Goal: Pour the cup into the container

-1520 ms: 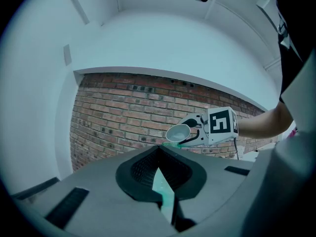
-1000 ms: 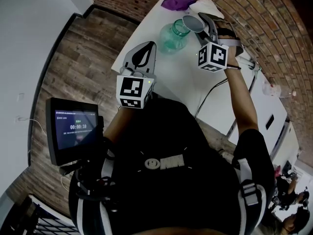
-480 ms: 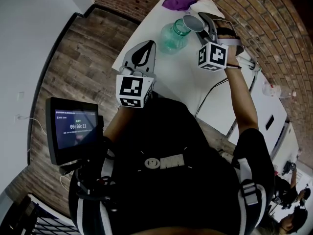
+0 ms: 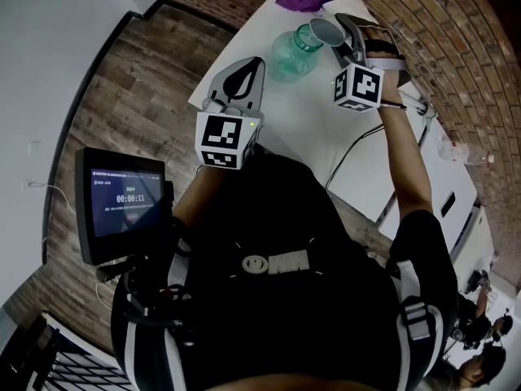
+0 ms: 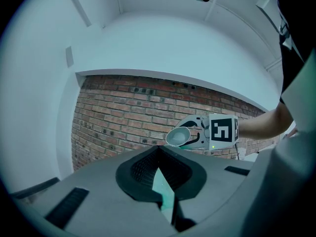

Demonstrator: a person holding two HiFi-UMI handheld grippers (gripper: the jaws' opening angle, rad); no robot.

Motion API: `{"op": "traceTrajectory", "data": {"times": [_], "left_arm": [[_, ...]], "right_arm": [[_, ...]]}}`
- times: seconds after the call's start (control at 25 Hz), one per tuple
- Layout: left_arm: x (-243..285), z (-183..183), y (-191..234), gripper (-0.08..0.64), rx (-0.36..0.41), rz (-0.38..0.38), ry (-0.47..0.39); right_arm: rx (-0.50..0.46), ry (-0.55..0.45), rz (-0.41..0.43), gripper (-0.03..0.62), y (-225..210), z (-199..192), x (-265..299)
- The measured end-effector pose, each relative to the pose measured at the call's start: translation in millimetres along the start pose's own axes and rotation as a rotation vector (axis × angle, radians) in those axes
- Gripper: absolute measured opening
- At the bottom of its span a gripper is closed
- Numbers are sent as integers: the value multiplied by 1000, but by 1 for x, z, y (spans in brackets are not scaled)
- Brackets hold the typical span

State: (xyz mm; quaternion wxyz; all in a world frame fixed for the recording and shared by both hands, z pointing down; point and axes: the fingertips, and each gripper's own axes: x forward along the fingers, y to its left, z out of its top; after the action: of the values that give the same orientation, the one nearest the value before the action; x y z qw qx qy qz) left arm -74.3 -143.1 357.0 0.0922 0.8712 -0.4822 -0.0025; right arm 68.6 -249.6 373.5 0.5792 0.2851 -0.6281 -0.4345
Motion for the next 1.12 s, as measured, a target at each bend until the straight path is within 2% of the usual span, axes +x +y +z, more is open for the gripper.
{"op": "traceTrajectory", "data": {"times": [0.44, 1.12], "left_arm": [[-1, 0, 4, -2, -5, 13, 2], [-2, 3, 4, -2, -9, 8, -6]], "right_arm": [[-49, 1, -2, 264, -2, 3, 2], [-183, 26, -41, 264, -12, 0, -1]]}}
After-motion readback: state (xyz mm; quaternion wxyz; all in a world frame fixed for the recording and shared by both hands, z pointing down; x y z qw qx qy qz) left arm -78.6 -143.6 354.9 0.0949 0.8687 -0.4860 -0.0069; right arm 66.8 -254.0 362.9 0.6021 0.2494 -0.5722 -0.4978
